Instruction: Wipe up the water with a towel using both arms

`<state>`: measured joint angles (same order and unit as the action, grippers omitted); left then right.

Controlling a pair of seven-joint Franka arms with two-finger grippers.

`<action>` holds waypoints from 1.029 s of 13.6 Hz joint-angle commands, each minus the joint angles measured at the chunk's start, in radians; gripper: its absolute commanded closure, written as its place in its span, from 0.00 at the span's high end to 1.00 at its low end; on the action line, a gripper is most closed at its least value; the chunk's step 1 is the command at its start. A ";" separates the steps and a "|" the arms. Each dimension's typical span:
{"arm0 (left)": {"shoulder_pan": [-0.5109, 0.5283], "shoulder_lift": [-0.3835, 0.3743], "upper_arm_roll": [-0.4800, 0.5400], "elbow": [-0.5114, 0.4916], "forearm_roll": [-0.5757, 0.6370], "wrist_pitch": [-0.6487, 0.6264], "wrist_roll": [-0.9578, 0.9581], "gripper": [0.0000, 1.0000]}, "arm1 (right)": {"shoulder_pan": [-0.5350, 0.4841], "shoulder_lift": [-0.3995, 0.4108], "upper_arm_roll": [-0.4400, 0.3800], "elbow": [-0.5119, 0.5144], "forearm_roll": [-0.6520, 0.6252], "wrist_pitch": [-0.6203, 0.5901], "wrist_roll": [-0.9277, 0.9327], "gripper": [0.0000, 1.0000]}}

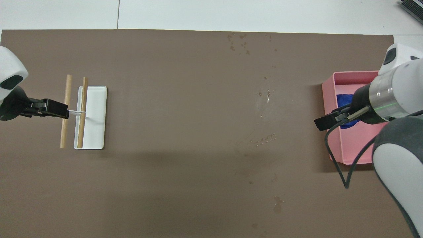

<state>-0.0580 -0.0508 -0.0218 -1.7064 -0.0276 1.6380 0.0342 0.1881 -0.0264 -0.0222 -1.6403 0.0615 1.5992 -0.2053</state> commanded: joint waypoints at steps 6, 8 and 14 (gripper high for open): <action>0.000 -0.008 0.000 0.007 0.015 -0.018 0.000 1.00 | -0.091 0.076 0.013 0.067 0.005 -0.010 0.024 1.00; 0.000 -0.008 0.000 0.007 0.015 -0.018 0.000 1.00 | -0.114 0.072 0.013 0.059 0.006 -0.010 0.012 1.00; 0.000 -0.008 0.000 0.007 0.015 -0.018 0.000 1.00 | -0.124 0.071 0.015 0.060 -0.046 0.007 -0.012 1.00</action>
<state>-0.0579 -0.0508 -0.0218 -1.7064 -0.0276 1.6380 0.0342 0.0811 0.0512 -0.0213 -1.5785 0.0443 1.5987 -0.2018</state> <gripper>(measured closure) 0.000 0.000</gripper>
